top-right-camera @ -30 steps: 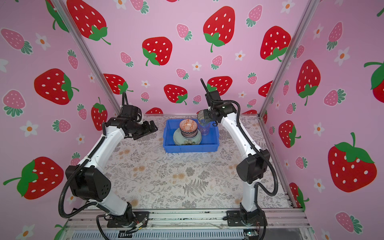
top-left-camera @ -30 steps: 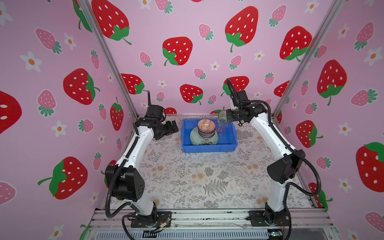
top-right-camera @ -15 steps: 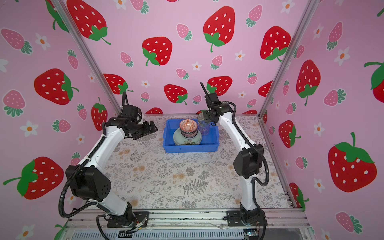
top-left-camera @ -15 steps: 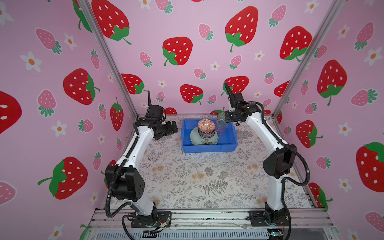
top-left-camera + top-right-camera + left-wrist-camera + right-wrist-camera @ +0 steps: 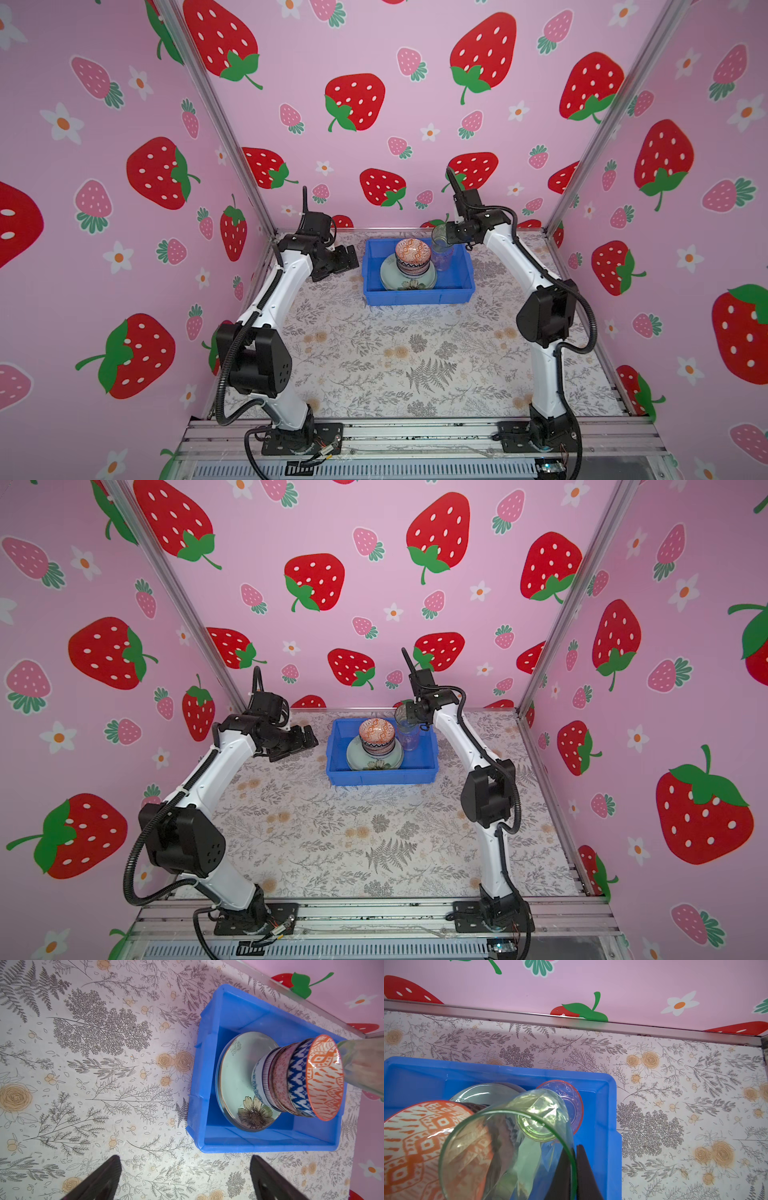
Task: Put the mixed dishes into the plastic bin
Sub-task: 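Carry the green glass over the bin corner with the right gripper while the left withdraws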
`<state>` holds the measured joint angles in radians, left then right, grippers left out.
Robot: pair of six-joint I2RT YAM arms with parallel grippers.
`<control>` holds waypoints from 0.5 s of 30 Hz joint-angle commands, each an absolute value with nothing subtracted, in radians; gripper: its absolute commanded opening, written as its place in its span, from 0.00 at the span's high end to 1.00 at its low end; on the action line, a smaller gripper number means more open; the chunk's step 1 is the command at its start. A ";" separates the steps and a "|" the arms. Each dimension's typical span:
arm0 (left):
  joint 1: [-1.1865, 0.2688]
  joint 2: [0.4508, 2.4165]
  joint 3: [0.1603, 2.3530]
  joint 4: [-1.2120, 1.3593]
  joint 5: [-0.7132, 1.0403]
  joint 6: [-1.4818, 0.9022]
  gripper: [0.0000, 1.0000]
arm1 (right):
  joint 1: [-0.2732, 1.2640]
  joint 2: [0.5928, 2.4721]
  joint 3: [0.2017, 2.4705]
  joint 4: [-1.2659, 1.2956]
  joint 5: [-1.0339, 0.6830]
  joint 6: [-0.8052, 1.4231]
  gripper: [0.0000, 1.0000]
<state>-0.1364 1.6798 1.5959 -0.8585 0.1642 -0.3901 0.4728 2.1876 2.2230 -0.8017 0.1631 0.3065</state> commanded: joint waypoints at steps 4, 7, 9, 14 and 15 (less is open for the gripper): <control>-0.153 1.685 1.618 -0.889 0.143 -0.374 0.01 | 0.461 2.228 2.279 -0.770 0.149 0.326 1.00; -0.162 1.695 1.620 -0.892 0.143 -0.375 0.01 | 0.458 2.237 2.279 -0.774 0.159 0.337 1.00; -0.170 1.702 1.624 -0.896 0.111 -0.372 0.01 | 0.458 2.242 2.280 -0.778 0.165 0.341 1.00; -0.183 1.710 1.631 -0.905 0.100 -0.366 0.01 | 0.456 2.246 2.276 -0.790 0.183 0.345 1.00; -0.183 1.711 1.631 -0.906 0.098 -0.365 0.01 | 0.456 2.247 2.276 -0.793 0.186 0.345 1.00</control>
<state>-0.1780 1.6970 1.5959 -0.8768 0.1234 -0.3836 0.4614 2.2414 2.2417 -0.7860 0.1661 0.3359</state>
